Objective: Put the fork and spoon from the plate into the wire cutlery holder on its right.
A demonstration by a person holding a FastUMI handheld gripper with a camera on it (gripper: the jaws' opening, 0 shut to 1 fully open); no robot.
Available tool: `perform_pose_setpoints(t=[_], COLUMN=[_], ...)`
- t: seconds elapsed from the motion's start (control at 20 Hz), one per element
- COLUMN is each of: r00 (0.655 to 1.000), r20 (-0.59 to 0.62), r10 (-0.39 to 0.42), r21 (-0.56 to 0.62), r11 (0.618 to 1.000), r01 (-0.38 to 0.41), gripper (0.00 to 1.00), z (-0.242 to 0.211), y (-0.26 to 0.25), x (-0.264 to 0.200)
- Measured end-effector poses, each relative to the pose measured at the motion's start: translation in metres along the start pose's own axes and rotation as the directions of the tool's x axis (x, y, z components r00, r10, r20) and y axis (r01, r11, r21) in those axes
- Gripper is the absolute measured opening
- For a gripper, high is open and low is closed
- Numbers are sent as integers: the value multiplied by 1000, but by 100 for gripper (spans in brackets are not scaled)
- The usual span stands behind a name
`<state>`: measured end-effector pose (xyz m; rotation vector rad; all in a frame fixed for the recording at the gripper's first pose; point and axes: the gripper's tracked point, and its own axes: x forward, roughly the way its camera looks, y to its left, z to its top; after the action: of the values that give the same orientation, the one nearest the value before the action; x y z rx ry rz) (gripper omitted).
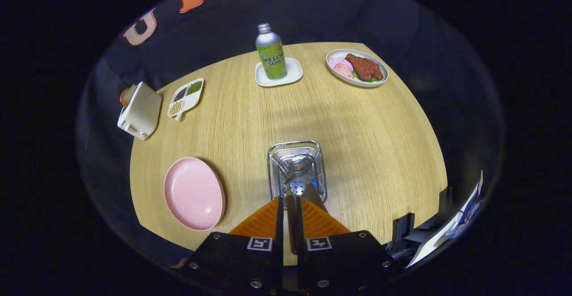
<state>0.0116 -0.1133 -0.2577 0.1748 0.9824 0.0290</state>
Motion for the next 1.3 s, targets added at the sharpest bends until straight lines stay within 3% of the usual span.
perform_pose_setpoints(t=[0.2, 0.3, 0.35, 0.45, 0.7, 0.85, 0.95, 1.3], r00=[985, 966, 956, 936, 839, 763, 698, 444], r20=[171, 254, 287, 346, 539, 640, 710, 890], r10=[32, 53, 60, 68, 73, 85, 94, 100], r21=[18, -1, -8, -10, -70, -85, -93, -139], r11=[999, 999, 998, 998, 997, 996, 995, 989], r01=[-35, -54, -60, -68, -42, -40, -39, 54], gripper=[20, 33, 48, 67, 89, 97, 97, 97], z=[42, 62, 70, 84, 124, 144, 159, 189], y=[7, 13, 16, 19, 24, 33, 42, 47], x=[-22, -36, -42, -56, -98, -125, -144, -230])
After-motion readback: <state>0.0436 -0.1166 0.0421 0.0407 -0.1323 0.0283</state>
